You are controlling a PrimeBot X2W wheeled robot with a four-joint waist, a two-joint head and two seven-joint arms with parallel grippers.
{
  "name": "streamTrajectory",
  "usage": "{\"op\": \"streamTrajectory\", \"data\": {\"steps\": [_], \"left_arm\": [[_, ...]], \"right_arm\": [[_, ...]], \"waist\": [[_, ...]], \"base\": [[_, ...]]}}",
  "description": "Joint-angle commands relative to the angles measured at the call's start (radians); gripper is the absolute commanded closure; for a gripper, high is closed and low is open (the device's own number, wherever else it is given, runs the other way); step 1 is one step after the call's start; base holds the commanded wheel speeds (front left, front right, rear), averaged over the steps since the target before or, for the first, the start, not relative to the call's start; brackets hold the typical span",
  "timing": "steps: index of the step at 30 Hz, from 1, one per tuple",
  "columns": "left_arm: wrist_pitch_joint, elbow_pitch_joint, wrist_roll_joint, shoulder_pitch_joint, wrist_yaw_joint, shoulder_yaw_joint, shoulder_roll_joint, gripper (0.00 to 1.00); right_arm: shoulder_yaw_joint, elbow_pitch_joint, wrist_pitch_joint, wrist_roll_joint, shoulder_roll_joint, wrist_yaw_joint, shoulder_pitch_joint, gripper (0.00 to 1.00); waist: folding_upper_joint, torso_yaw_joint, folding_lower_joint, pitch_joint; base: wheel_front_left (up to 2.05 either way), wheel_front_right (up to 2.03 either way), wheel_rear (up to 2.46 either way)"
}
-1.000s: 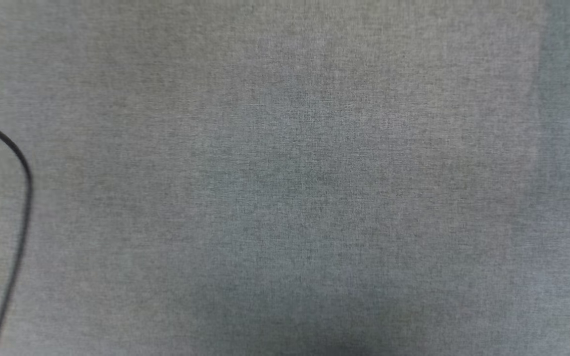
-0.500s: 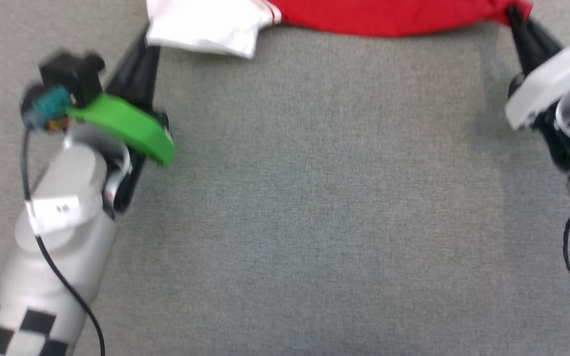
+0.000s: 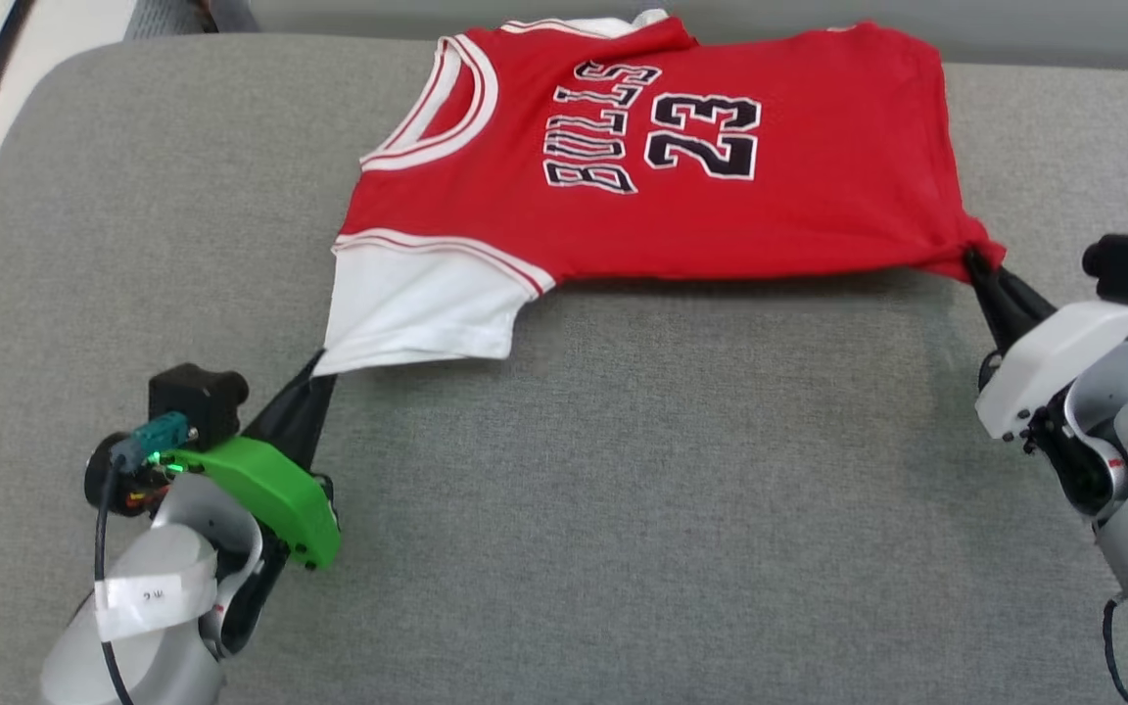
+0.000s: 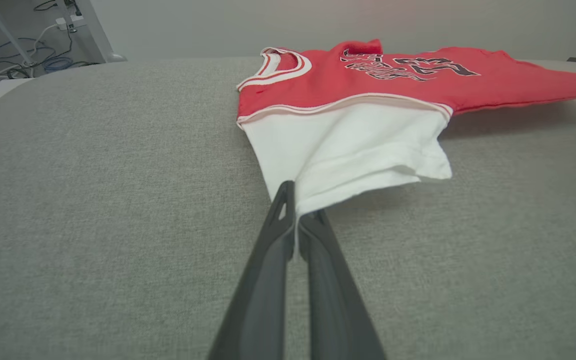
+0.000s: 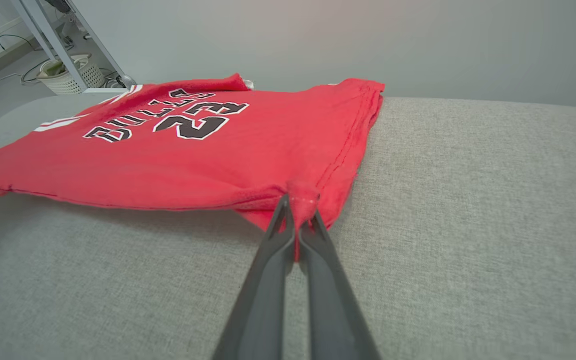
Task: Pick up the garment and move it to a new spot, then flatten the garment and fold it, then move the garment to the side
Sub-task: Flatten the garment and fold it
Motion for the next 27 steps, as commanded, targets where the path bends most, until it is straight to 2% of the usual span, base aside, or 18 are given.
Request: {"op": "streamTrajectory", "data": {"steps": [1, 7, 12, 20, 22, 23, 27], "left_arm": [[0.017, -0.021, -0.008, 0.038, 0.000, -0.013, 0.014, 1.00], [0.085, -0.097, -0.031, 0.140, -0.005, -0.053, 0.047, 1.00], [0.101, -0.169, -0.057, 0.221, -0.007, -0.063, 0.072, 1.00], [0.153, -0.280, -0.088, 0.367, 0.002, -0.089, 0.125, 1.00], [0.171, -0.300, -0.106, 0.402, 0.004, -0.092, 0.136, 1.00], [0.193, -0.330, -0.124, 0.454, 0.010, -0.097, 0.157, 1.00], [0.225, -0.377, -0.148, 0.518, 0.016, -0.109, 0.183, 1.00]], "right_arm": [[0.004, 0.007, 0.003, 0.008, -0.007, -0.001, 0.036, 1.00], [-0.008, 0.016, 0.025, 0.057, -0.017, -0.001, 0.137, 1.00], [-0.015, -0.023, 0.056, 0.107, -0.035, -0.001, 0.238, 1.00], [-0.047, -0.176, 0.126, 0.166, -0.095, -0.001, 0.429, 1.00], [-0.056, -0.225, 0.155, 0.189, -0.108, -0.001, 0.482, 1.00], [-0.072, -0.290, 0.201, 0.201, -0.135, -0.001, 0.567, 1.00], [-0.106, -0.369, 0.256, 0.196, -0.159, -0.001, 0.675, 1.00]], "waist": [[0.0000, 0.017, 0.0001, -0.054], [0.0000, 0.015, 0.0001, -0.116], [0.0000, 0.012, 0.0001, -0.176], [0.0000, 0.004, 0.0001, -0.250], [0.0000, 0.002, 0.0001, -0.264], [0.0000, -0.003, 0.0001, -0.286], [0.0000, -0.006, 0.0001, -0.304]], "base": [[0.00, 0.00, 0.00], [0.00, 0.00, 0.00], [0.00, 0.00, 0.00], [0.00, 0.00, 0.00], [0.00, 0.00, 0.00], [0.00, 0.00, 0.00], [0.00, 0.00, 0.00]]}}
